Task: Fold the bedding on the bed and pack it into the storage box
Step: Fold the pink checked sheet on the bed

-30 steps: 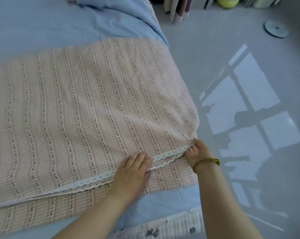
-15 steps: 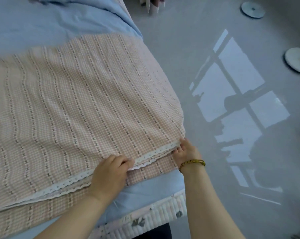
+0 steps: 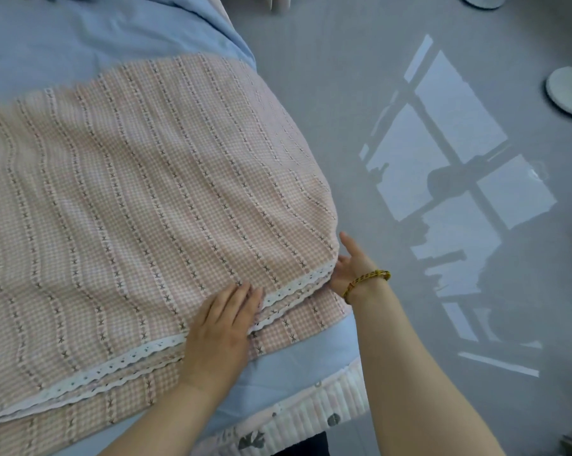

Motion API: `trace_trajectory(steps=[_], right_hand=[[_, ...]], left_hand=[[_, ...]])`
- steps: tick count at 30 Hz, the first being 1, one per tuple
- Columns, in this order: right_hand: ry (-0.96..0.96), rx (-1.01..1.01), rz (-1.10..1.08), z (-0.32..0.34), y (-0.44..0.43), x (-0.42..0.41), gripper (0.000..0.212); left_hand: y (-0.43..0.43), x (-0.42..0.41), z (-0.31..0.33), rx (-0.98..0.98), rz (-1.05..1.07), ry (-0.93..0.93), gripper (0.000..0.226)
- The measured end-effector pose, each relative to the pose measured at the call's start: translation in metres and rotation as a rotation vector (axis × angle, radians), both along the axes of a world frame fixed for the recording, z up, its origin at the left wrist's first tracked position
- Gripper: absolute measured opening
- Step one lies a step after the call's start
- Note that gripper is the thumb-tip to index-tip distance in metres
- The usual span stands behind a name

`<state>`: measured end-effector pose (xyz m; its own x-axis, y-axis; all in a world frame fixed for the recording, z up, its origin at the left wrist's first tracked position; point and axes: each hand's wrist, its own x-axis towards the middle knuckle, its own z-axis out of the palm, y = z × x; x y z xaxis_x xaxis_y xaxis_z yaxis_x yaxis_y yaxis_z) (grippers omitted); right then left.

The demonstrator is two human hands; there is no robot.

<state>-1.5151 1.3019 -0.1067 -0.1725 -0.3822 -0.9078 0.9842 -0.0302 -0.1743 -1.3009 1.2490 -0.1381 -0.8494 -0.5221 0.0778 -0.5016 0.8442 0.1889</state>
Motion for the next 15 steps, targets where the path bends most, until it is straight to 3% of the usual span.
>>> trace_trajectory(steps=[3,6,7,9,11,13,15], right_hand=[[0.026,-0.021,0.075,-0.007,-0.010,-0.010,0.045],[0.137,0.001,-0.051,0.000,-0.020,-0.024,0.012],[0.222,0.061,-0.120,0.005,-0.019,-0.024,0.011],[0.439,0.206,-0.224,0.012,-0.007,-0.013,0.031],[0.531,0.303,-0.265,0.010,0.013,-0.002,0.043],[0.454,0.276,-0.238,-0.005,0.029,0.007,0.039],[0.232,0.191,-0.133,-0.020,0.035,0.013,0.023]], left_hand=[[-0.006,-0.007,-0.003,-0.022,-0.016,-0.012,0.073],[-0.014,-0.018,0.005,-0.036,-0.038,0.007,0.074],[-0.015,-0.020,0.009,-0.046,-0.041,0.006,0.073],[-0.011,-0.017,0.016,-0.040,-0.061,-0.002,0.074],[-0.003,-0.012,0.019,0.006,-0.079,-0.058,0.092],[0.004,-0.006,0.015,0.060,-0.094,-0.138,0.103],[0.006,-0.004,0.008,0.091,-0.100,-0.172,0.105]])
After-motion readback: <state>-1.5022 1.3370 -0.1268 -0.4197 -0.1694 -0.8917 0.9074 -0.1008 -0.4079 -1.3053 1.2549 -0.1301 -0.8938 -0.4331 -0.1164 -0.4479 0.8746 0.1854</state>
